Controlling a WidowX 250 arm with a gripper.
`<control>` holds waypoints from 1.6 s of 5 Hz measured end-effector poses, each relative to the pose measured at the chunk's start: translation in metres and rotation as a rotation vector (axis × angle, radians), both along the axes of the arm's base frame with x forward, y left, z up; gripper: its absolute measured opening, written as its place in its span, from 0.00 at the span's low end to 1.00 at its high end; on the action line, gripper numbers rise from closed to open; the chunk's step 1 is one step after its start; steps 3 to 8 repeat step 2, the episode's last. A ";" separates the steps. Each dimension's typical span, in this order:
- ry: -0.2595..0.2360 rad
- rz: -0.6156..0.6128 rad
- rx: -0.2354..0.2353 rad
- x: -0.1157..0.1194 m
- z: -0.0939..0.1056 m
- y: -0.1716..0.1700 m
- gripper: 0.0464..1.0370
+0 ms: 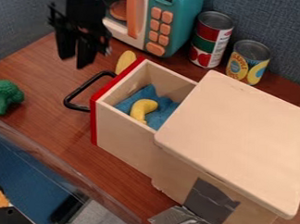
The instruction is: Opened the box thne put a banana then closed the box
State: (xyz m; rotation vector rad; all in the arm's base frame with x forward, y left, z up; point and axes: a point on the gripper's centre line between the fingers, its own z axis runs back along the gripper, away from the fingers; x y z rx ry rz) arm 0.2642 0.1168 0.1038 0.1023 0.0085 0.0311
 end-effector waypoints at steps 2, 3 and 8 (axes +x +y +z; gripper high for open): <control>-0.105 -0.030 0.037 -0.026 0.081 -0.010 0.97; -0.105 -0.030 0.037 -0.026 0.081 -0.010 0.97; -0.105 -0.030 0.037 -0.026 0.081 -0.010 0.97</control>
